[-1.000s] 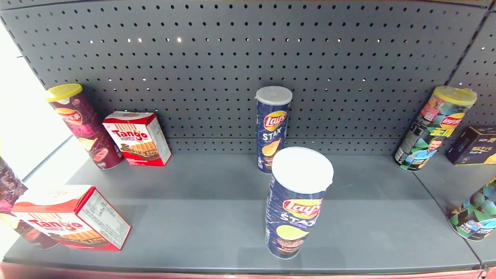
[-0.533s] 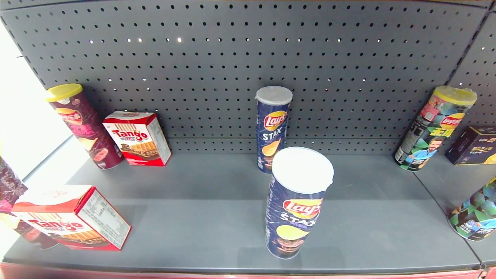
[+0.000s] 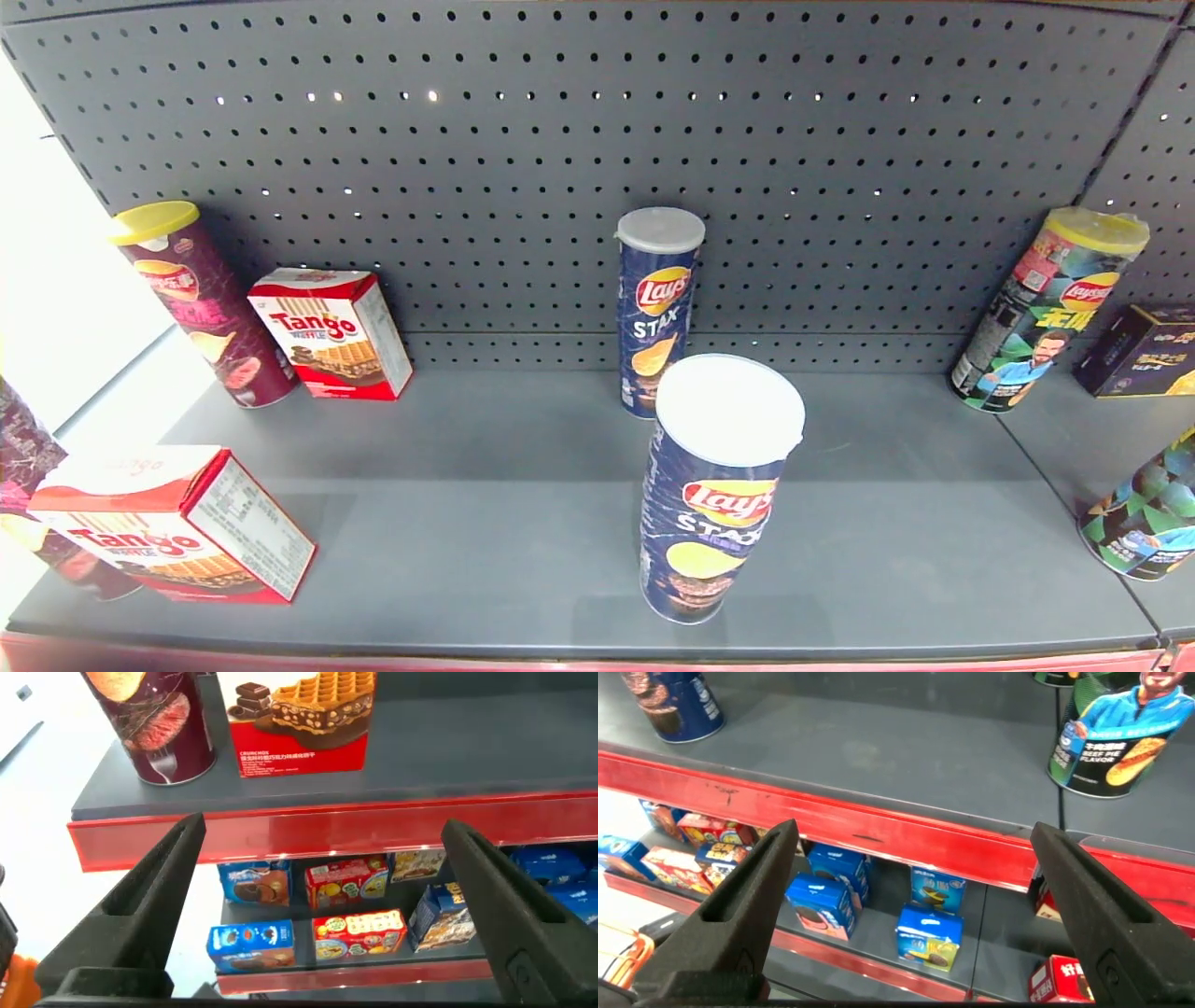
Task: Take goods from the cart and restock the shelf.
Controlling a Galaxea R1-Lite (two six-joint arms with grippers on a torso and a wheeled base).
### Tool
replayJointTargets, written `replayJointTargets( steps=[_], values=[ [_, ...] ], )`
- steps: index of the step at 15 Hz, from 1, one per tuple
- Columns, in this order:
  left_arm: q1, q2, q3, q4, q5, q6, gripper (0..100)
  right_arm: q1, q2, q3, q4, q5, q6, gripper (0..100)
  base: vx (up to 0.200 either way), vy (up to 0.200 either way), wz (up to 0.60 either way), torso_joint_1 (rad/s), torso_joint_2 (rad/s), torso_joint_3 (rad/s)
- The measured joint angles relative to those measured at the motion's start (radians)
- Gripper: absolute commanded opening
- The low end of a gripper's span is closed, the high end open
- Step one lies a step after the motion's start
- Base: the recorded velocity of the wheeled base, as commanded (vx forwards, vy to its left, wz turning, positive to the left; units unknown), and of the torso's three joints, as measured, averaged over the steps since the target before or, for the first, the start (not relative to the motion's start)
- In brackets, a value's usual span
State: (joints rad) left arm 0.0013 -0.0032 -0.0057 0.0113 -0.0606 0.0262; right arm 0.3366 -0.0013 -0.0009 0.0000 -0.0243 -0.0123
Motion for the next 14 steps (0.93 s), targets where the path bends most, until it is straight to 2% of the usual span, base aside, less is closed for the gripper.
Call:
replayJointTargets(
  steps=[4, 6, 8, 11, 14],
  values=[
    [0.000, 0.000, -0.001, 0.003, 0.001, -0.001, 100, 0.022, 0.001, -0.014, 0.006, 0.010, 0.011, 100, 0.000, 0.000, 0.00, 0.000, 0.00, 0.000],
    [-0.001, 0.000, -0.003, 0.007, 0.001, 0.001, 100, 0.027, 0.011, -0.088, 0.010, 0.024, 0.020, 100, 0.000, 0.000, 0.00, 0.000, 0.00, 0.000],
    [-0.004, 0.002, -0.003, 0.010, 0.001, 0.001, 100, 0.031, 0.088, -0.204, 0.017, 0.053, 0.006, 100, 0.000, 0.000, 0.00, 0.000, 0.00, 0.000],
    [-0.006, 0.003, -0.003, 0.010, 0.001, 0.001, 100, 0.053, 0.376, -0.418, 0.014, 0.090, -0.051, 100, 0.000, 0.000, 0.00, 0.000, 0.00, 0.000],
    [-0.006, 0.003, -0.003, 0.009, 0.001, 0.000, 100, 0.144, 0.695, -0.652, -0.009, 0.104, -0.094, 100, 0.000, 0.000, 0.00, 0.000, 0.00, 0.000]
  ],
)
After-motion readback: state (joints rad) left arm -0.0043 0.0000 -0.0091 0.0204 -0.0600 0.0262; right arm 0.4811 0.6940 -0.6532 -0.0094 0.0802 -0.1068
